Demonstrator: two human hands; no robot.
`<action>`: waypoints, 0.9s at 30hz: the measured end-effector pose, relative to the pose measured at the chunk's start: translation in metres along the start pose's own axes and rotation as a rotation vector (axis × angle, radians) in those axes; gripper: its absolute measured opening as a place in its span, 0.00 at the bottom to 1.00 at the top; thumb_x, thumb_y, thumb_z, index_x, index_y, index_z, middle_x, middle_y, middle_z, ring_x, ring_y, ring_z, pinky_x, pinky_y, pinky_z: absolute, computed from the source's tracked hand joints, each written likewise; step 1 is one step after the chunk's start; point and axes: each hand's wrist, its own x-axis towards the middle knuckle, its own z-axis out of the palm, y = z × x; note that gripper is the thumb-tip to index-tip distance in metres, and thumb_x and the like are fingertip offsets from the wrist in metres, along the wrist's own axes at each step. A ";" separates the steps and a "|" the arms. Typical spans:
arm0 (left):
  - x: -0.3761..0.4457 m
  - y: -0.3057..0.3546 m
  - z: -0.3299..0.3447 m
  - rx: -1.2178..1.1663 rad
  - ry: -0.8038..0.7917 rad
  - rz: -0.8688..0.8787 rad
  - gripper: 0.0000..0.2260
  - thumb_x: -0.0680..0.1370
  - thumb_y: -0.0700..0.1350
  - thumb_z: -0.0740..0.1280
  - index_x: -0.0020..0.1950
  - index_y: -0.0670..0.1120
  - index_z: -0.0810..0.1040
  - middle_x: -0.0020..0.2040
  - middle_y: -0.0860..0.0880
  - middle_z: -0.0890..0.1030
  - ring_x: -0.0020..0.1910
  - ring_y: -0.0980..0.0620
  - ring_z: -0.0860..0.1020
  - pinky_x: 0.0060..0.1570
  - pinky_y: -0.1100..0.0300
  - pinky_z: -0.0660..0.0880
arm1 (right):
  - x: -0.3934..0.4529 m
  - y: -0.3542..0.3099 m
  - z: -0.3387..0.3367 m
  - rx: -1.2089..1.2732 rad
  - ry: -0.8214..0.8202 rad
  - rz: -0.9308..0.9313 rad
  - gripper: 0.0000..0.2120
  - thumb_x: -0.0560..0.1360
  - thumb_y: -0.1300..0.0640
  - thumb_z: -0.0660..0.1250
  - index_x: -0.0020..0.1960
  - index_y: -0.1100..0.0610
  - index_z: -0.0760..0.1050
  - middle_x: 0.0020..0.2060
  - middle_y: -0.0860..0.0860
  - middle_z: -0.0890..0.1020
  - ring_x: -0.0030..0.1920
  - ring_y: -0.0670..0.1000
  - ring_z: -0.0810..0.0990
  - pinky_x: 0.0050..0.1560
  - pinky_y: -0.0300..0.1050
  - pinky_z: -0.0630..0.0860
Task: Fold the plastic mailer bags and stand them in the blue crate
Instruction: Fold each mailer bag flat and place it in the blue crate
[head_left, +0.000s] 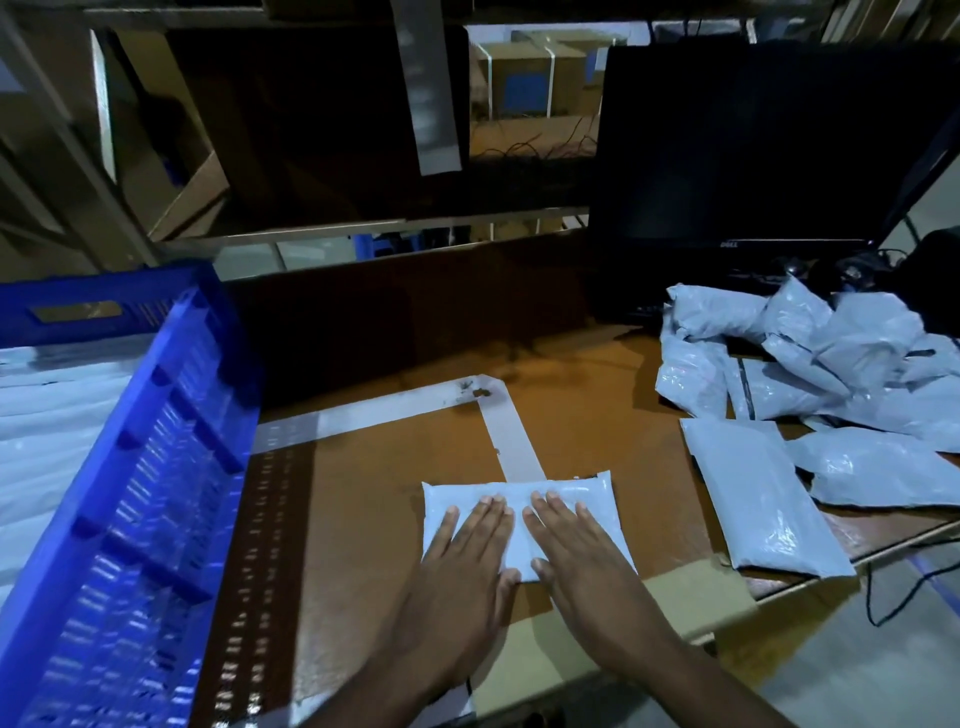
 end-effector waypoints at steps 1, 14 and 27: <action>0.003 -0.003 0.000 0.007 -0.002 -0.002 0.25 0.83 0.54 0.55 0.77 0.44 0.70 0.77 0.48 0.70 0.78 0.52 0.64 0.74 0.49 0.55 | 0.003 0.001 -0.001 0.020 0.015 0.001 0.26 0.84 0.47 0.48 0.78 0.55 0.64 0.78 0.49 0.62 0.79 0.47 0.56 0.77 0.44 0.45; 0.001 -0.004 0.000 -0.042 -0.057 0.000 0.27 0.86 0.55 0.50 0.80 0.43 0.63 0.81 0.47 0.62 0.81 0.53 0.55 0.77 0.51 0.49 | 0.002 0.001 -0.002 0.003 -0.025 -0.024 0.26 0.85 0.48 0.45 0.76 0.58 0.67 0.76 0.52 0.66 0.78 0.49 0.61 0.75 0.49 0.52; -0.014 0.004 -0.015 -0.181 0.210 -0.053 0.12 0.80 0.53 0.66 0.63 0.56 0.77 0.62 0.58 0.76 0.62 0.54 0.76 0.60 0.59 0.67 | -0.014 0.004 -0.008 0.232 0.223 0.018 0.14 0.79 0.52 0.66 0.64 0.50 0.79 0.64 0.44 0.78 0.68 0.38 0.66 0.70 0.45 0.69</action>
